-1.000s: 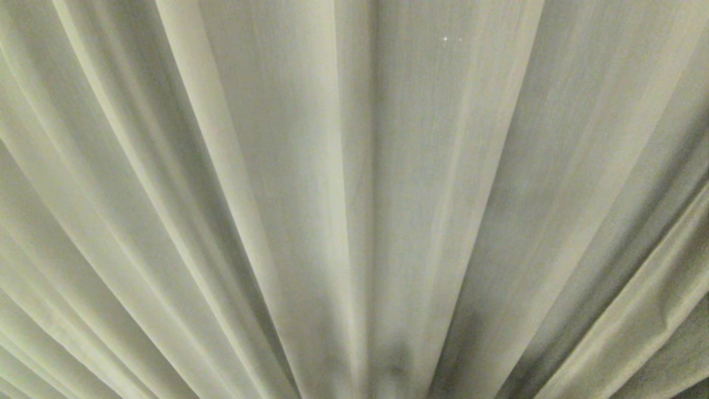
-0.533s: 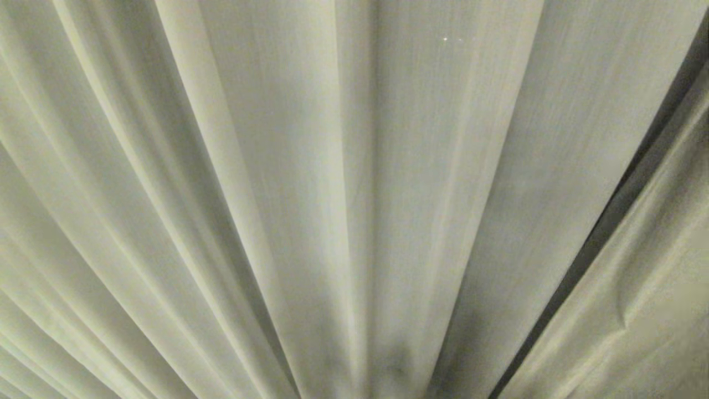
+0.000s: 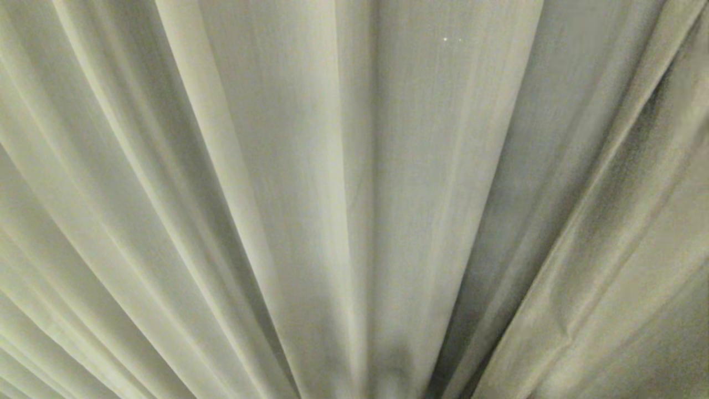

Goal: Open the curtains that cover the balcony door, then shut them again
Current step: Close the outer curtains on both sides

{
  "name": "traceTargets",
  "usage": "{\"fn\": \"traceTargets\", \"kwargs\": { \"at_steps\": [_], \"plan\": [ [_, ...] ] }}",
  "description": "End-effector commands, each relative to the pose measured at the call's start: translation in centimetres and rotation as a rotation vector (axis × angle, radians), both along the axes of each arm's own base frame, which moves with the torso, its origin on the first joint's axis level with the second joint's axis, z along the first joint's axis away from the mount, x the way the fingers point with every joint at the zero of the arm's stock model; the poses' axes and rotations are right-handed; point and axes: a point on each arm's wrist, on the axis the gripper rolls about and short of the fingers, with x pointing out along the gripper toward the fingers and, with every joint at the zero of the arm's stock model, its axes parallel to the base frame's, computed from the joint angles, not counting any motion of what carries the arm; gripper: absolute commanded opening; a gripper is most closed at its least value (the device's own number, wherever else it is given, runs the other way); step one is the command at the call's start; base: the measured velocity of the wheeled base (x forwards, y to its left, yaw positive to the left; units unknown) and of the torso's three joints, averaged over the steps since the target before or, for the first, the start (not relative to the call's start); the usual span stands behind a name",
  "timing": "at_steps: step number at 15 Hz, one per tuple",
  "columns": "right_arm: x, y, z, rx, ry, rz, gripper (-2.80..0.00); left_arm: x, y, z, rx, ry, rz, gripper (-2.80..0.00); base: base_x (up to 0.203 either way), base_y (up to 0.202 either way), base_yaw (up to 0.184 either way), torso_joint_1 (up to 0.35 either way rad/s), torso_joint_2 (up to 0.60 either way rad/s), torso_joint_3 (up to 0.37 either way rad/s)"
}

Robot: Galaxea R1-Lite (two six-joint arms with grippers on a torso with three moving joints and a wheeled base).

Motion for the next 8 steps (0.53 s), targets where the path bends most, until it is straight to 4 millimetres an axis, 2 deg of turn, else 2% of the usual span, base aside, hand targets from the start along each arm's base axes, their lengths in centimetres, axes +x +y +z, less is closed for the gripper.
{"fn": "traceTargets", "kwargs": {
  "at_steps": [1,5,8],
  "plan": [
    [1.5,1.9,-0.8,-0.022,0.029,0.048,-2.8,0.0,0.0,0.0,0.0,-0.001,0.0,-2.8,0.0,0.0,0.0,0.0,0.0,0.0],
    [3.4,5.0,-1.2,-0.009,0.062,0.039,-2.8,0.0,0.0,0.0,0.0,-0.001,0.0,-2.8,0.0,0.0,0.0,0.0,0.0,0.0],
    [4.7,6.2,-1.5,-0.002,0.079,0.021,-2.8,0.0,0.0,0.0,0.0,-0.001,0.0,-2.8,0.0,0.0,0.0,0.0,0.0,0.0]
  ]
}}
